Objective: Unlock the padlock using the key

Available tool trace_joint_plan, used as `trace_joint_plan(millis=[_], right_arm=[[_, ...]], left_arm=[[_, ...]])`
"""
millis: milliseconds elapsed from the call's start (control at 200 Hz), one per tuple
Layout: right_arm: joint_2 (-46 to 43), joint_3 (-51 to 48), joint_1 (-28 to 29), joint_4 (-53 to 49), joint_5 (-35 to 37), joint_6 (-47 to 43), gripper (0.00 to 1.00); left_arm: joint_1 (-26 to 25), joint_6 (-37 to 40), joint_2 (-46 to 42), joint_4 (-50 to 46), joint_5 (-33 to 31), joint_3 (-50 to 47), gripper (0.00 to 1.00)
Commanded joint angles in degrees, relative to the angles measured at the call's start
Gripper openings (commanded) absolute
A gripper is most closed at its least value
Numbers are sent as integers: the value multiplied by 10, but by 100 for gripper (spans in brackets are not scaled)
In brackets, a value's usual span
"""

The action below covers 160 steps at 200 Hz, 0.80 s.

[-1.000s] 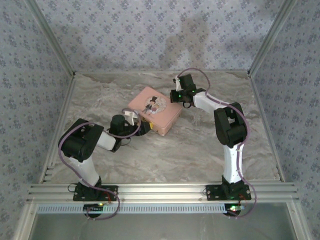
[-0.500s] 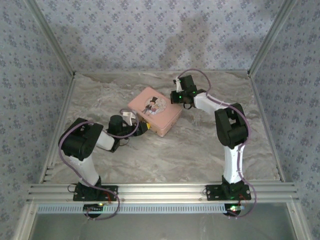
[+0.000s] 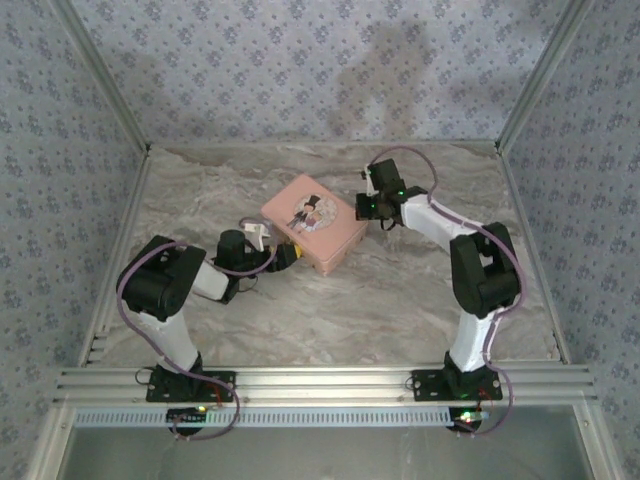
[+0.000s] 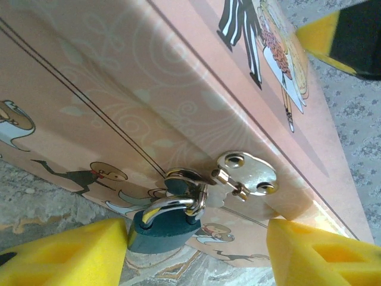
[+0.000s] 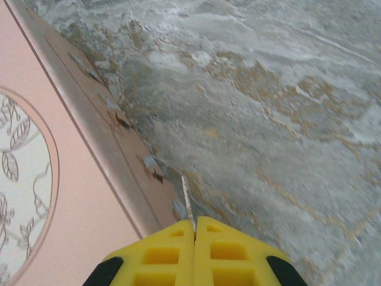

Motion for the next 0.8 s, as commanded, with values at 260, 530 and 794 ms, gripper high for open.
trace_joint_plan(millis=[260,530,794], right_arm=[[-75,-80,46,-109,129,139,0],[-91,-75,33,-118,143,146,0],[-126,-70,-8,-136,147,131,0]], left_arm=[[3,12,20,-6,69,63,60],[-6,15,19,-13,81,65,59],[-17,27,20,-28,84,68,59]])
